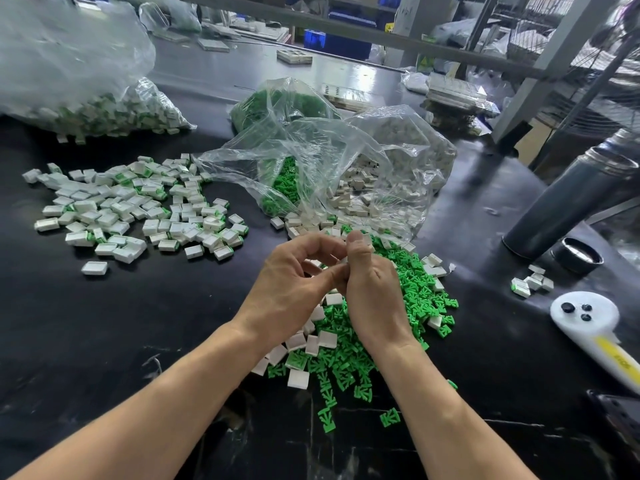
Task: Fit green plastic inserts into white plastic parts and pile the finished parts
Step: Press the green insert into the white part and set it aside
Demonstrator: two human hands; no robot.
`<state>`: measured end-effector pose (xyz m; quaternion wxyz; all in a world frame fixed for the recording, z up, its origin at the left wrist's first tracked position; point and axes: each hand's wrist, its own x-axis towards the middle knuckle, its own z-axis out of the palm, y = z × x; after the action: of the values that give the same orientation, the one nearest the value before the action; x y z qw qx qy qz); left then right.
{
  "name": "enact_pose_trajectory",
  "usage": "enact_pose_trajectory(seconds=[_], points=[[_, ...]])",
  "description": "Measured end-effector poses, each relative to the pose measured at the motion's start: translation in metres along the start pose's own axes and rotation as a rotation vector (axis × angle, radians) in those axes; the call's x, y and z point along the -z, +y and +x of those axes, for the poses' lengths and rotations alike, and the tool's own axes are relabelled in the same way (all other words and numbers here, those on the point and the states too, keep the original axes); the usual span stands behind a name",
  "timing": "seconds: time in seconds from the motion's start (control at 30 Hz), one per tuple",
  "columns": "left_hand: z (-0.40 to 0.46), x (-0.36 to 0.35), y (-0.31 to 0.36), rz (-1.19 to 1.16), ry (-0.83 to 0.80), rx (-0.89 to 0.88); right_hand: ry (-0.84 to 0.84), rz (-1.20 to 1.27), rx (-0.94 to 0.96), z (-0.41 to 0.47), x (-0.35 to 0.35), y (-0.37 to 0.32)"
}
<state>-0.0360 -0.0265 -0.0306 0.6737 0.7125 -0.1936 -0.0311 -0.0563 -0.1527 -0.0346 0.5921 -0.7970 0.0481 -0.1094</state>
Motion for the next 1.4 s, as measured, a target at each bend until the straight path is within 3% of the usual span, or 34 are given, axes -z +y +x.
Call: enact_pose_trajectory(seconds=[1.03,1.4], points=[[-0.002,0.000,0.001,-0.031,0.027,-0.017,0.098,-0.067,0.062,0.003,-0.005,0.006],[0.004,0.011,-0.003,0.027,0.096,-0.025,0.107,0.051,0.123,0.000,0.013,0.006]])
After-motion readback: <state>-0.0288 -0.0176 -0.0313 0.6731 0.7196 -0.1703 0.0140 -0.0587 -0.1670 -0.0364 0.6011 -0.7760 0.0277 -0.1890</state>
